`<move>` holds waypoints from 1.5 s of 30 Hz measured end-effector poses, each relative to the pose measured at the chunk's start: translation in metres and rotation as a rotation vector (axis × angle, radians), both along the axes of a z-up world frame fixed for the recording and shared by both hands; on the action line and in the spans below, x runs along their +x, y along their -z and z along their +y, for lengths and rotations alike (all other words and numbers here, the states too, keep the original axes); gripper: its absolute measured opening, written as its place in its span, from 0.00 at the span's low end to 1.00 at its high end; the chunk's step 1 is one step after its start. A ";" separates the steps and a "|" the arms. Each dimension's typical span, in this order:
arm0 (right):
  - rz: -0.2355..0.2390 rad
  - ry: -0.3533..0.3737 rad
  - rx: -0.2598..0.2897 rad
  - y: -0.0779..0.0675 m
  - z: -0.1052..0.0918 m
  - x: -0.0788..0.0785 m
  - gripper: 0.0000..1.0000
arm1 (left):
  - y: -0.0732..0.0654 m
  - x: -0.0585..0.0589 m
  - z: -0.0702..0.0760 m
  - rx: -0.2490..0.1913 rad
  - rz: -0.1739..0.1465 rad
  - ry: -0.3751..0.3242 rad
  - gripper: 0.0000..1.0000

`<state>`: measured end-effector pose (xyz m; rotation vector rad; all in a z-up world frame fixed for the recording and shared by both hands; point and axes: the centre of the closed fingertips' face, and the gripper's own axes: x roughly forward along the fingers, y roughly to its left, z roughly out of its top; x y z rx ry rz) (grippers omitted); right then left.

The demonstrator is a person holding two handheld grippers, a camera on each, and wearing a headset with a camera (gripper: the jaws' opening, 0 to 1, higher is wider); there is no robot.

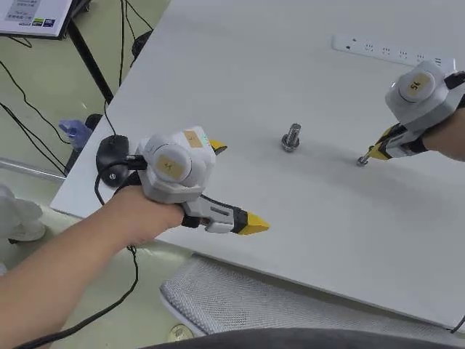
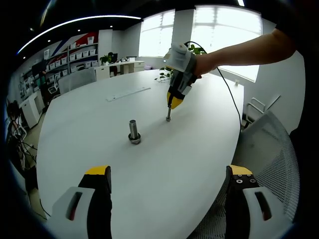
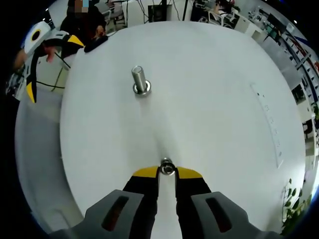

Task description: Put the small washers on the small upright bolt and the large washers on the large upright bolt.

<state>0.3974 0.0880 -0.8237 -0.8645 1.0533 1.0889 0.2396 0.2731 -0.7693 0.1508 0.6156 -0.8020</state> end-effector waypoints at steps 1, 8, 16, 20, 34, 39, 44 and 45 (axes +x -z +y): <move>-0.002 -0.001 -0.001 0.001 0.001 0.001 0.13 | 0.000 0.000 0.000 0.000 0.001 -0.001 0.96; -0.001 -0.012 -0.020 0.008 0.002 -0.004 0.13 | 0.001 -0.003 0.001 0.003 0.009 -0.001 0.94; 0.008 -0.014 -0.032 0.019 0.000 -0.006 0.13 | 0.003 -0.008 0.002 0.005 0.018 0.004 0.93; 0.010 -0.024 -0.036 0.029 0.001 -0.002 0.13 | 0.003 -0.008 0.004 0.006 0.021 0.000 0.93; 0.019 -0.042 -0.055 0.036 0.002 -0.005 0.13 | 0.006 -0.009 0.005 0.003 0.032 -0.003 0.91; 0.019 -0.042 -0.057 0.036 0.003 -0.006 0.13 | 0.008 -0.008 0.007 0.002 0.036 -0.004 0.91; 0.022 -0.038 -0.055 0.036 0.002 -0.007 0.13 | 0.007 -0.009 0.007 0.002 0.035 -0.001 0.90; 0.024 -0.037 -0.055 0.036 0.002 -0.007 0.13 | 0.007 -0.008 0.006 0.001 0.032 0.001 0.90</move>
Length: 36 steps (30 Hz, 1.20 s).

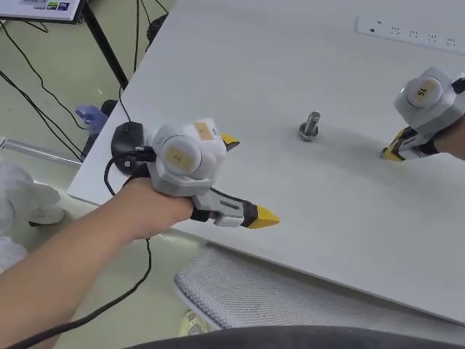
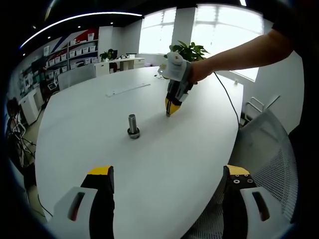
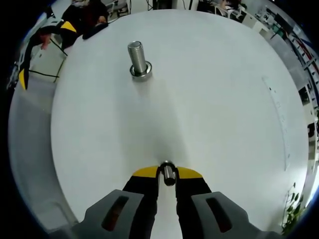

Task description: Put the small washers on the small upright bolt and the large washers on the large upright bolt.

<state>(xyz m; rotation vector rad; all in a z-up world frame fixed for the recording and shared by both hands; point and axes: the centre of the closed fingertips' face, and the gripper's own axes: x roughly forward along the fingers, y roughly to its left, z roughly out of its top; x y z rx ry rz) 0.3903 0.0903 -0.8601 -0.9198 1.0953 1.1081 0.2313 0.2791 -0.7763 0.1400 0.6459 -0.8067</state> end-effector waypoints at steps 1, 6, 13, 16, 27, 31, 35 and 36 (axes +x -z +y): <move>0.001 0.000 0.000 0.000 0.000 0.000 0.13 | 0.000 0.000 -0.001 -0.002 -0.001 0.001 0.90; 0.000 -0.007 -0.002 0.000 -0.001 -0.001 0.13 | -0.001 0.001 -0.002 -0.003 -0.004 0.004 0.90; -0.002 -0.016 -0.002 0.000 -0.001 -0.003 0.14 | -0.001 0.000 -0.003 -0.002 -0.004 0.005 0.90; -0.007 -0.020 -0.005 0.000 -0.001 -0.002 0.17 | -0.001 -0.001 -0.003 0.002 -0.001 0.009 0.89; -0.021 -0.009 0.022 -0.007 -0.001 0.004 0.19 | -0.002 -0.001 -0.003 0.005 0.000 0.013 0.88; -0.030 0.006 0.044 -0.013 -0.003 0.009 0.19 | -0.004 0.000 -0.006 0.006 -0.005 0.017 0.88; -0.050 0.011 0.067 -0.023 -0.003 0.008 0.20 | -0.005 0.002 -0.008 0.006 -0.008 0.020 0.88; -0.056 0.015 0.080 -0.027 -0.002 0.007 0.21 | -0.005 0.002 -0.009 0.005 -0.008 0.022 0.88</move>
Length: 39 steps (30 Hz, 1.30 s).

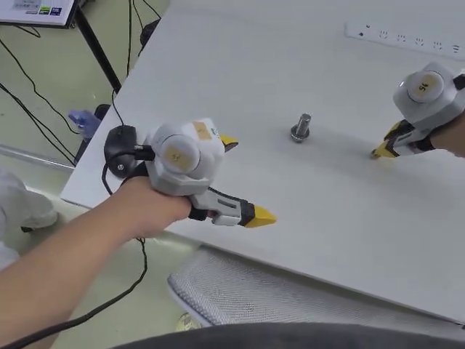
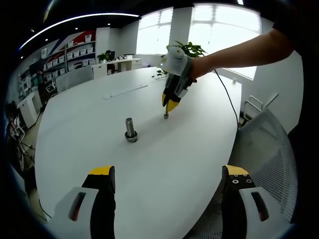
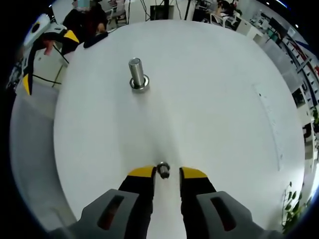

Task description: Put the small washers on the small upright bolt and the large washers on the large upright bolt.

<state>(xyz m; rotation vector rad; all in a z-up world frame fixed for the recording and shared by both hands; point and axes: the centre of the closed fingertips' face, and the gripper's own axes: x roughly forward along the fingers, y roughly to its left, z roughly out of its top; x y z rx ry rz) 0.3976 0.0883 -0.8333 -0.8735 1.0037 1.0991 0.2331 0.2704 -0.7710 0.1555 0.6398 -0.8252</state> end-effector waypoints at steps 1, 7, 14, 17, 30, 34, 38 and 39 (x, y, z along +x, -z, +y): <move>-0.005 0.006 0.014 -0.004 0.000 -0.001 0.21 | 0.000 0.000 -0.001 -0.001 -0.002 0.001 0.88; -0.051 0.023 0.078 -0.023 -0.001 -0.006 0.26 | -0.001 0.004 -0.004 -0.003 -0.007 0.004 0.89; -0.069 0.090 0.257 -0.045 0.001 -0.017 0.28 | -0.005 0.007 -0.005 -0.017 -0.011 -0.009 0.89; -0.083 0.115 0.322 -0.054 0.001 -0.022 0.29 | -0.006 0.007 -0.004 -0.032 -0.009 -0.022 0.89; -0.108 0.228 0.569 -0.091 -0.006 -0.047 0.43 | -0.012 0.011 -0.002 -0.077 -0.012 -0.051 0.90; -0.109 0.244 0.587 -0.091 -0.010 -0.064 0.45 | -0.015 0.012 -0.002 -0.086 -0.018 -0.069 0.90; -0.100 0.275 0.629 -0.090 -0.016 -0.082 0.49 | -0.017 0.011 -0.001 -0.092 -0.018 -0.080 0.90; -0.098 0.282 0.639 -0.090 -0.016 -0.085 0.50 | -0.017 0.010 -0.002 -0.095 -0.019 -0.083 0.90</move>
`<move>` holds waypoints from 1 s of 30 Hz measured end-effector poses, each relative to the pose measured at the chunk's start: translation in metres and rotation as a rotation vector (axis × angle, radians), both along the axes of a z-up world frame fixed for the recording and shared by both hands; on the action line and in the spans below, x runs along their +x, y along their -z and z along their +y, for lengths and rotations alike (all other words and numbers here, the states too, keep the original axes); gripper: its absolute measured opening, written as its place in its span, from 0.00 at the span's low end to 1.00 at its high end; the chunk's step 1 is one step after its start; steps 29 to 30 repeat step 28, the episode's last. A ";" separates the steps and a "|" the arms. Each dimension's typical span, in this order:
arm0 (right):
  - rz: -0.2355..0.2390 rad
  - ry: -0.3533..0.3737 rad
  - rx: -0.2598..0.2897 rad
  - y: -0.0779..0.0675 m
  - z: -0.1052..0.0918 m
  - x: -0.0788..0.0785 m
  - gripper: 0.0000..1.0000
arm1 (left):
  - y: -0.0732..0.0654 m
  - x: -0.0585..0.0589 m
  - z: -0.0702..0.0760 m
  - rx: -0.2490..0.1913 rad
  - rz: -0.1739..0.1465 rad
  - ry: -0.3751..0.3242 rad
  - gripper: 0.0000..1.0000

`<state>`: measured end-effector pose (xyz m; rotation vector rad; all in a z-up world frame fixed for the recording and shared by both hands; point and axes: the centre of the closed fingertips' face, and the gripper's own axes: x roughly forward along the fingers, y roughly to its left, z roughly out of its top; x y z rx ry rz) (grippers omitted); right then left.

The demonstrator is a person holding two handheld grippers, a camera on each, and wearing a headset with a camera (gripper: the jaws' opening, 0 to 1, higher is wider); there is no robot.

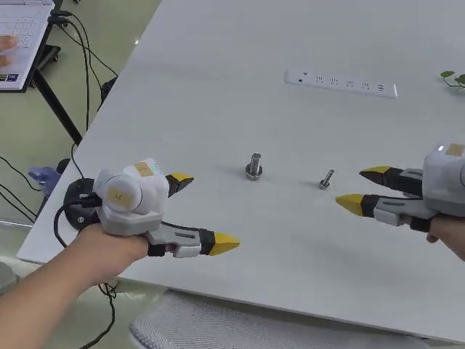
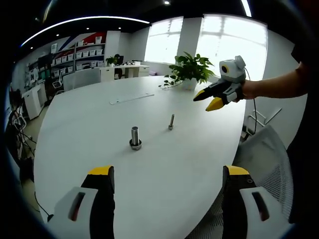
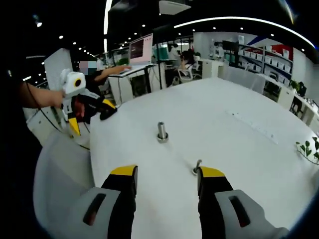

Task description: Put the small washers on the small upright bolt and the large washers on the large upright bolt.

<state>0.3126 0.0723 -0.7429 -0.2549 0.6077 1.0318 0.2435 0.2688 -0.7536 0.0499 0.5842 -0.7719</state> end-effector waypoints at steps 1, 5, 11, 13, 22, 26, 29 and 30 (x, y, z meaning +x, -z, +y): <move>0.002 0.002 0.003 0.000 -0.001 -0.003 0.51 | 0.000 0.000 0.000 -0.002 0.000 -0.003 0.90; 0.005 0.014 0.030 -0.001 -0.004 -0.015 0.54 | -0.003 -0.002 0.000 -0.016 -0.001 -0.018 0.90; 0.010 0.028 0.068 -0.002 -0.008 -0.030 0.62 | -0.008 -0.002 0.000 -0.042 -0.010 -0.037 0.89; 0.017 0.035 0.082 0.000 -0.011 -0.037 0.65 | -0.011 -0.002 -0.002 -0.061 -0.014 -0.039 0.90; 0.028 0.089 0.125 0.001 -0.025 -0.057 0.73 | -0.009 -0.010 0.000 -0.055 -0.022 -0.052 0.90; 0.018 0.093 0.124 0.004 -0.027 -0.062 0.79 | -0.007 -0.012 0.001 -0.059 -0.014 -0.052 0.89; 0.011 0.103 0.119 0.006 -0.030 -0.061 0.82 | -0.005 -0.012 0.002 -0.054 -0.013 -0.053 0.89; 0.011 0.103 0.119 0.006 -0.030 -0.061 0.82 | -0.005 -0.012 0.002 -0.054 -0.013 -0.053 0.89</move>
